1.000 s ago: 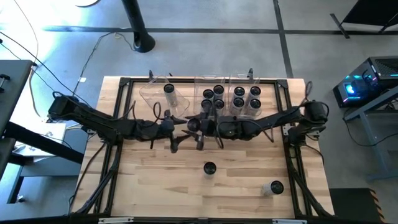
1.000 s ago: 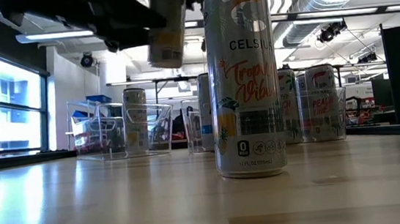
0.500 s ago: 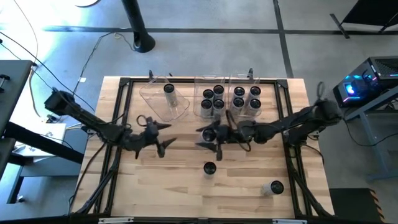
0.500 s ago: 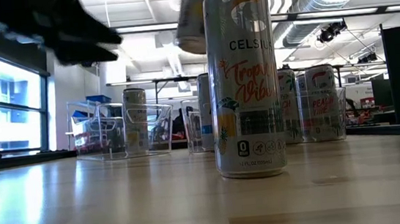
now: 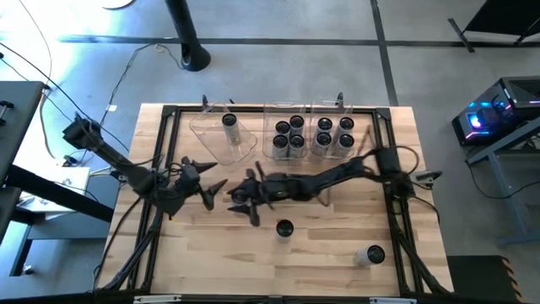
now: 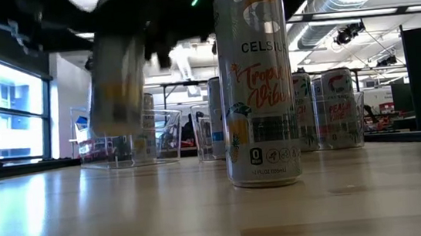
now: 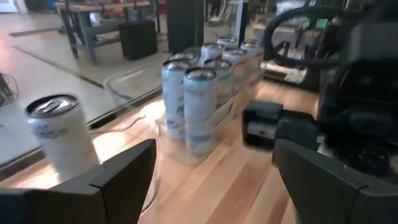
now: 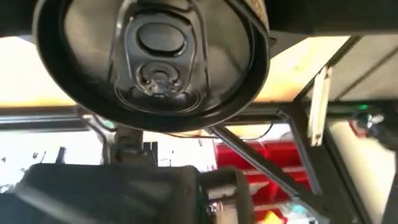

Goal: Sort soda cans
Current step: Remove the white-yellow soda can from the left transparent bin

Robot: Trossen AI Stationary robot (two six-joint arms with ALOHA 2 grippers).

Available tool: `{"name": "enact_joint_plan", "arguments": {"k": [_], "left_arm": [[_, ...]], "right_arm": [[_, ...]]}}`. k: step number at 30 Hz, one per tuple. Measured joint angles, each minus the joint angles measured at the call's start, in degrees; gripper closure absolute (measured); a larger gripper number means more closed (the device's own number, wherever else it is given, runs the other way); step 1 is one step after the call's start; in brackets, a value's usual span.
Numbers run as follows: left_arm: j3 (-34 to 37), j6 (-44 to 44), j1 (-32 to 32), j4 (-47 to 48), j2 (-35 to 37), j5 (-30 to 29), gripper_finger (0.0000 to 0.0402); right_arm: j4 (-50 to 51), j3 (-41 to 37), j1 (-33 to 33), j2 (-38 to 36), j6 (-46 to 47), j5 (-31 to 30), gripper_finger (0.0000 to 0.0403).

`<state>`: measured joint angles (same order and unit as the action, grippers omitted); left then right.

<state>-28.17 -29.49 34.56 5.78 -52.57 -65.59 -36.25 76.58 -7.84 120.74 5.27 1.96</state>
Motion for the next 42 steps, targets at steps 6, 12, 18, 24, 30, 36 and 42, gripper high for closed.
{"name": "enact_joint_plan", "arguments": {"k": [6,12,18,24,30,36,42], "left_arm": [[-0.1,-11.8,4.2,14.5,3.9,-0.2,0.0083],[-0.4,-21.1,7.9,20.3,2.5,-0.3,0.0083],[-0.3,-22.5,9.3,20.4,0.1,-0.5,0.0083],[-0.3,-21.7,9.5,19.9,-1.4,1.6,0.0083],[-0.3,-21.5,12.1,19.6,-1.7,8.9,0.0083],[-0.3,-22.5,15.5,16.5,-5.1,9.4,0.0083],[-0.3,-28.1,16.1,15.2,-13.1,9.4,0.0083]], "right_arm": [[-0.3,6.2,0.9,7.8,4.7,0.0,0.0175],[-0.2,6.4,1.1,9.5,5.1,-2.1,0.0175],[0.8,6.7,0.9,9.4,5.0,-2.8,0.0175],[0.3,6.7,0.3,9.4,3.5,-2.8,0.0133],[0.0,6.7,-0.9,7.7,-0.4,-2.6,0.0088],[4.0,6.6,-2.0,3.0,-4.2,-2.9,0.0084],[20.0,6.7,-4.6,-6.0,-8.9,-10.1,0.0083]]}}
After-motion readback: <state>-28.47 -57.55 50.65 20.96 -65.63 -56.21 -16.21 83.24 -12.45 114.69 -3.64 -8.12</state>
